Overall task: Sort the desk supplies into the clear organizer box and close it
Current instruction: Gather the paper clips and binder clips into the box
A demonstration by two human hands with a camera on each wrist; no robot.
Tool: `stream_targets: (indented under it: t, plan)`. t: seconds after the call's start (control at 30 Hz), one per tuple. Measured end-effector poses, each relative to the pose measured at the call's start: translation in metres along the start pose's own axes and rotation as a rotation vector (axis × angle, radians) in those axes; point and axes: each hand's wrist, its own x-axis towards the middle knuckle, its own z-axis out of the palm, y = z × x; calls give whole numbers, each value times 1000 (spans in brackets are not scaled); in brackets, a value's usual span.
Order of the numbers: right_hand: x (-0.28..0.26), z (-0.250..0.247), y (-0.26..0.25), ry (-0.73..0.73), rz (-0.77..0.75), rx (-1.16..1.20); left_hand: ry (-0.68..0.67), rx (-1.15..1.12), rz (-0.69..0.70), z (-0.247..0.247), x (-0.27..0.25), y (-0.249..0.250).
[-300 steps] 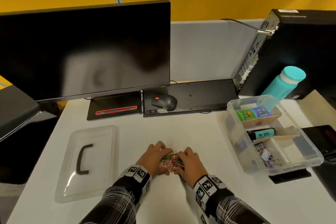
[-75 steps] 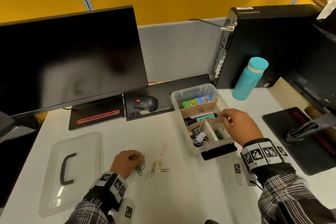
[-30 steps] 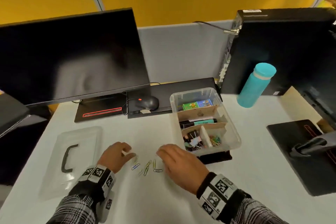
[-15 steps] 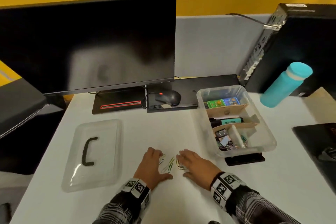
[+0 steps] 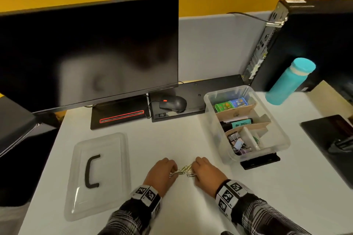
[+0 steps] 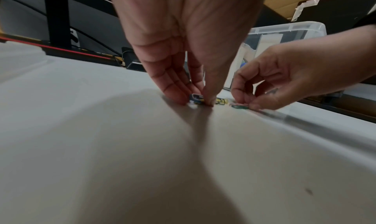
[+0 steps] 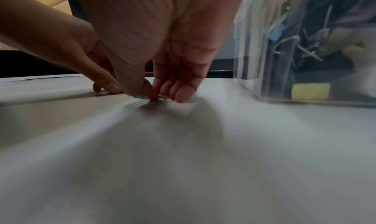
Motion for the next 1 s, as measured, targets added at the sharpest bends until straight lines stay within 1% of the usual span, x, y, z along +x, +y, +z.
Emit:
stream_targets:
  t: [0.07, 0.23, 0.33, 0.43, 0.57, 0.73, 0.83, 0.9, 0.93, 0.97, 1.0]
  plan:
    - [1, -2, -5, -18, 46, 9, -32, 22, -8, -4, 5, 3]
    - [5, 3, -9, -2, 99, 43, -116, 87, -53, -10, 12, 11]
    - [5, 1, -6, -17, 130, 127, -150, 41, -112, -12, 12, 13]
    - [4, -2, -2, -11, 136, 272, -172, 16, -135, -12, 11, 14]
    - [1, -4, -1, -34, 113, 298, -164, 42, -113, -13, 8, 17]
    - [1, -4, -8, -72, 100, 197, -134, 196, -13, -10, 2, 21]
    - [-1, -3, -14, -87, 92, 196, -112, 197, 21, -9, -1, 17]
    - [-2, -3, -10, -90, 130, 285, -125, 171, 65, -10, -3, 11]
    - [-3, -3, -5, -83, 176, 390, -132, 148, 76, -10, -5, 7]
    - [-4, -2, 1, -79, 232, 548, -132, 101, 65, -11, -6, 4]
    - [-5, -3, 6, -91, 288, 758, -121, 33, 33, -12, -7, 1]
